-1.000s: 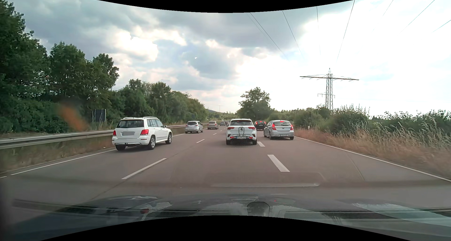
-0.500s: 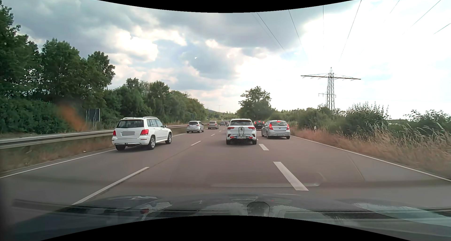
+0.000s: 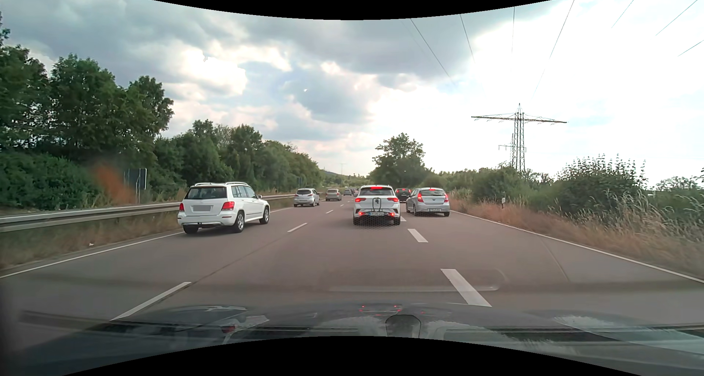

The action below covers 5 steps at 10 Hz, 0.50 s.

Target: Follow the waypoints while adhering to traffic rules and regulations

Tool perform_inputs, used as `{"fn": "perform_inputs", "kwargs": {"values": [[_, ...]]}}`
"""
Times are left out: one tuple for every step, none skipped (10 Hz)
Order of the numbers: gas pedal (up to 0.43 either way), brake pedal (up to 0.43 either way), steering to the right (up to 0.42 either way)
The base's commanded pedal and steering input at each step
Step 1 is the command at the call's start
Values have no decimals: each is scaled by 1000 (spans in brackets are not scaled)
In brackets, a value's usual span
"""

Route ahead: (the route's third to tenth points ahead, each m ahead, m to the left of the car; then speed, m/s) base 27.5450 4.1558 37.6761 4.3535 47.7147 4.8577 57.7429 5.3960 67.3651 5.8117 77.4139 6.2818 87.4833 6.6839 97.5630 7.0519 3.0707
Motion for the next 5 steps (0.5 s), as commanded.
{"fn": "perform_inputs", "kwargs": {"values": [[0,0,0],[0,0,0],[0,0,0],[0,0,0],[0,0,0]]}}
